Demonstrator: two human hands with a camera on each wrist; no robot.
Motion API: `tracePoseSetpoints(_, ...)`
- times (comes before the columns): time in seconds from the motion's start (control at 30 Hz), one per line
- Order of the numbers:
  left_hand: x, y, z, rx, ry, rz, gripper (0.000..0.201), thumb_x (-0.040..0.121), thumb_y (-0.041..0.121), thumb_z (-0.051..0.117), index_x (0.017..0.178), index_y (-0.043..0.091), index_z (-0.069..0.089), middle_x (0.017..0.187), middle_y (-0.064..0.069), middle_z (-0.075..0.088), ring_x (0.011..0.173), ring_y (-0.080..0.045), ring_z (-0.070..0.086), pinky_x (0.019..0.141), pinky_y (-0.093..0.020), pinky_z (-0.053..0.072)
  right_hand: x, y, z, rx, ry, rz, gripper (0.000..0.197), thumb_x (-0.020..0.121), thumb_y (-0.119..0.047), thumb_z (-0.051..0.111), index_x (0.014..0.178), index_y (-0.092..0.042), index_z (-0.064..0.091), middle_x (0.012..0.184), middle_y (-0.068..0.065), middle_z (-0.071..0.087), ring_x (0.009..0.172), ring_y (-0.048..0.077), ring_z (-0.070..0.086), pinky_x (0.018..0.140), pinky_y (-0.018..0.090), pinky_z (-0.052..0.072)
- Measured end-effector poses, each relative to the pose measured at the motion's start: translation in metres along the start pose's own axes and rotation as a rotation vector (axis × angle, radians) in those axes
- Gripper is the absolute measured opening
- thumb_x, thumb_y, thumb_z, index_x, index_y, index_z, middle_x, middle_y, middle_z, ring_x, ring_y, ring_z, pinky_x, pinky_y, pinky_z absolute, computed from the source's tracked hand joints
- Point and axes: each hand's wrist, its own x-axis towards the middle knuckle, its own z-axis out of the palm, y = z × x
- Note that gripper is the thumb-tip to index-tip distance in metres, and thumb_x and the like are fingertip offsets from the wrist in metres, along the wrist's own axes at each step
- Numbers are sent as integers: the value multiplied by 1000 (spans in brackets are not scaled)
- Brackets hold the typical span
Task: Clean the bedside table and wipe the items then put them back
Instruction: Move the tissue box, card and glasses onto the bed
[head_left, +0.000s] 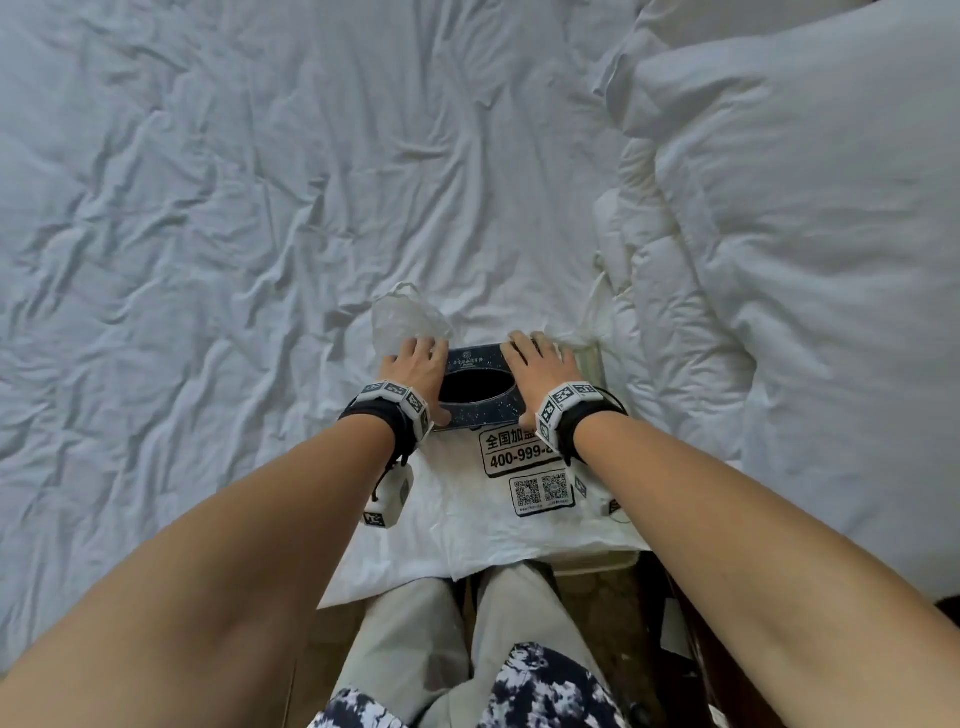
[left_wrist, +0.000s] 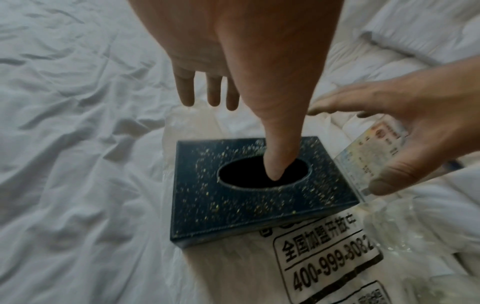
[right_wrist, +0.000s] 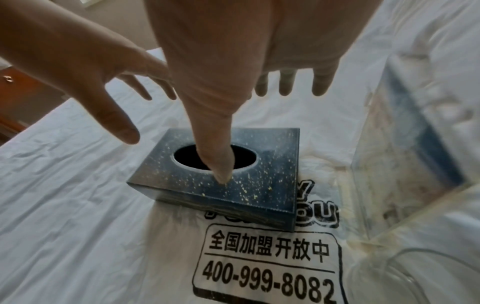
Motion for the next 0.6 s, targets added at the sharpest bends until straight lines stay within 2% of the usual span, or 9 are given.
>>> tracePoseSetpoints(0.23,-59,16,-63,18,39,120,89,71,46,82,141,14,37,144,-7,40,134,-29,37,104,-48,40,-77,-14,-35,25,79,104,112,73,-42,82,155,-19,10,162,0,10,148,27,14,118,52,14)
tracePoseSetpoints(0.3,-75,17,-72,36,74,154,87,71,49,82,139,14,40,141,-7,44,130,-29,41,101,-47,44,-98,-20,-43,56,104,130,108,72,-42,83,154,-18,16,160,1,16,146,28,19,118,50,20)
tracePoseSetpoints(0.4,-102,19,-85,74,132,209,86,70,53,81,138,14,42,134,-6,49,124,-28,46,99,-45,45,-135,-32,-55,88,174,181,95,70,-43,82,147,-19,30,151,1,31,137,27,34,109,47,35)
tracePoseSetpoints(0.53,-137,26,-101,89,168,296,85,71,57,77,137,16,44,131,-4,51,121,-27,48,97,-48,47,-188,-50,-64,157,225,270,82,75,-40,78,142,-18,37,148,1,36,132,28,40,103,47,42)
tracePoseSetpoints(0.6,-153,35,-109,93,168,352,82,73,54,78,137,15,45,131,-5,52,119,-26,48,96,-45,48,-218,-56,-66,177,253,325,77,76,-36,77,140,-18,38,143,2,40,130,29,43,100,47,44)
